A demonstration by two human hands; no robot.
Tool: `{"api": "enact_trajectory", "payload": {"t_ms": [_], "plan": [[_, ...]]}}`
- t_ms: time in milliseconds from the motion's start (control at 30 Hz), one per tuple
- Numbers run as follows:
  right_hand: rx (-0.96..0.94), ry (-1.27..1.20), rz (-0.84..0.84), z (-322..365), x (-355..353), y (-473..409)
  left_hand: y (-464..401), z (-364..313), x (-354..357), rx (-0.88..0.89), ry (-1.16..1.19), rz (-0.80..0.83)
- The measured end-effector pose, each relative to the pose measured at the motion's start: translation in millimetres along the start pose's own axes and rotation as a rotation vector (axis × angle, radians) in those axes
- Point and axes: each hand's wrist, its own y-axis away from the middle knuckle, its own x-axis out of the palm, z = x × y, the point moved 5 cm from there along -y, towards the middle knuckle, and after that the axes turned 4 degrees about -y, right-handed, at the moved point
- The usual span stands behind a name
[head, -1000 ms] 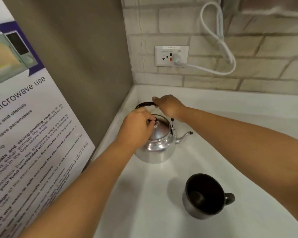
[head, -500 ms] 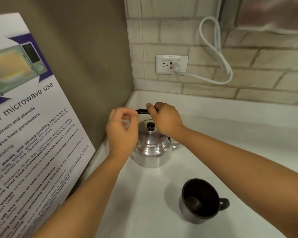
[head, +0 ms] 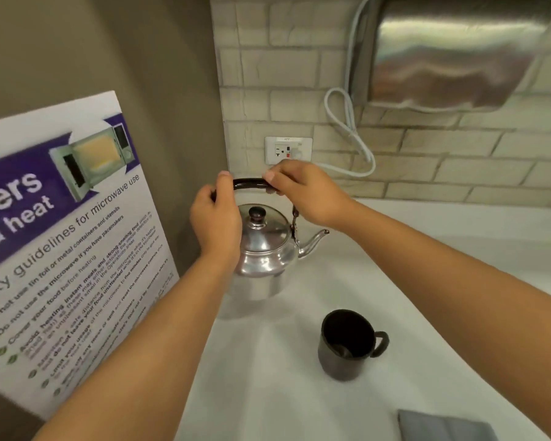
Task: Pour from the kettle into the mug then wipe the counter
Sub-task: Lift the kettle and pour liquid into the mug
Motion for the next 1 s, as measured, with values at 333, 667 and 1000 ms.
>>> {"api": "enact_trajectory", "payload": {"t_ms": [333,667,1000], "plan": [[0.432,-0.032,-0.562,-114.3,-31.1,186.0,36.3,-7.9,-47.3,-0.007,0.022,0.0],[0.57,-0.016,-0.453,-156.5,32.6,237.3,63.6,-8.9,-69.3,0.057,-0.057,0.101],[0.532,0.049,-0.315,-164.5,19.3,244.4,90.5,-18.9,-48.0,0.173,-0.156,0.212]]}}
